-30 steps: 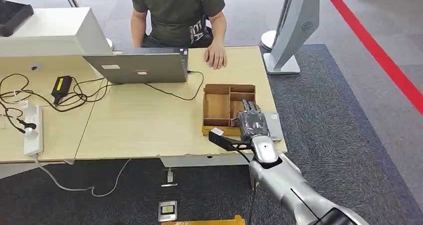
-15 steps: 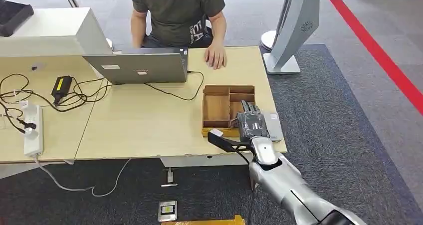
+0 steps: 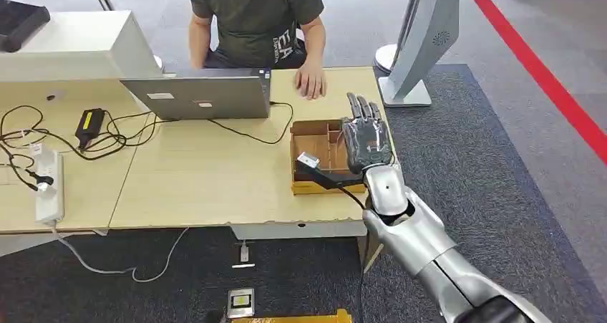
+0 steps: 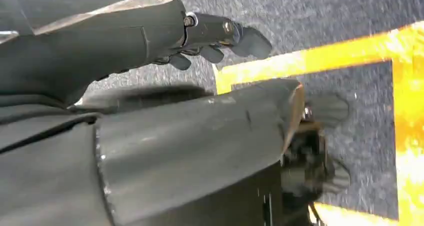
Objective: Pass the card to the sensor for recognition and then transmit it.
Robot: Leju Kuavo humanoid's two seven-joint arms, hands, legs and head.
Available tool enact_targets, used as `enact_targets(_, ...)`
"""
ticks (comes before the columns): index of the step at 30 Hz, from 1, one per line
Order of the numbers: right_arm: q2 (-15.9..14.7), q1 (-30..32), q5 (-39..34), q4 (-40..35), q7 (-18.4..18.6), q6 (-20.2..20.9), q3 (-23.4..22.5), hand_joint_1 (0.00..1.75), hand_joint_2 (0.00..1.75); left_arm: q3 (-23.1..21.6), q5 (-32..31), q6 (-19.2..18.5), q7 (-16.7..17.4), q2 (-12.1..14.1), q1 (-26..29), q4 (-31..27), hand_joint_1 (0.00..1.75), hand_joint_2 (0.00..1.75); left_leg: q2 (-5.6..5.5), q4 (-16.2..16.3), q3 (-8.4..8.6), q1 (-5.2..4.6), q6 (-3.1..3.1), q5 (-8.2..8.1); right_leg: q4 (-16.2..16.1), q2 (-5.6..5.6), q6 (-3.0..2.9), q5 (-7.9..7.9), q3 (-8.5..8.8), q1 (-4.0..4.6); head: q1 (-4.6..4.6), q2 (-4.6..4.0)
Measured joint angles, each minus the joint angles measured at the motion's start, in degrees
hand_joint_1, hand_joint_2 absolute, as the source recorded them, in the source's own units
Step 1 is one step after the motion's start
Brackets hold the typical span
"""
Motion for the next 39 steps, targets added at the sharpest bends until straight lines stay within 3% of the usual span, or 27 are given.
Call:
enact_targets(11, -2.51, -0.59, -3.83, -7.84, -1.05, 0.55, 0.37, 1.75, 1.75, -0.85, -0.11, -1.03, 1.14, -1.16, -0.47, 0.00, 0.00, 0.00, 0.00, -0.02, -0.03, 0.06, -0.01, 0.00, 0.01, 0.01, -0.01, 0.00, 0.00, 0.04, 0.00, 0.00)
enact_targets(22, -3.95, -1.14, -8.52, -7.65, -0.57, 0.50, 1.57, 1.75, 1.75, -0.20, 3.85, 0.24, -5.07, -1.18, -0.39, 0.00, 0.00, 0.00, -0.01, -0.01, -0.04, 0.07, 0.00, 0.00, 0.00, 0.00, -0.01, 0.00, 0.00, 0.04, 0.00, 0.00)
enact_targets(39, -9.20, -5.27, -16.68, -2.10, -0.90, 0.96, 1.99, 1.75, 1.75, 0.46, 1.58, -1.07, -13.70, -1.20, -1.67, -0.15, 0.00, 0.00, -0.01, 0.00, -0.06, 0.06, 0.00, 0.00, 0.00, 0.00, 0.00, 0.00, -0.02, 0.04, 0.00, 0.00)
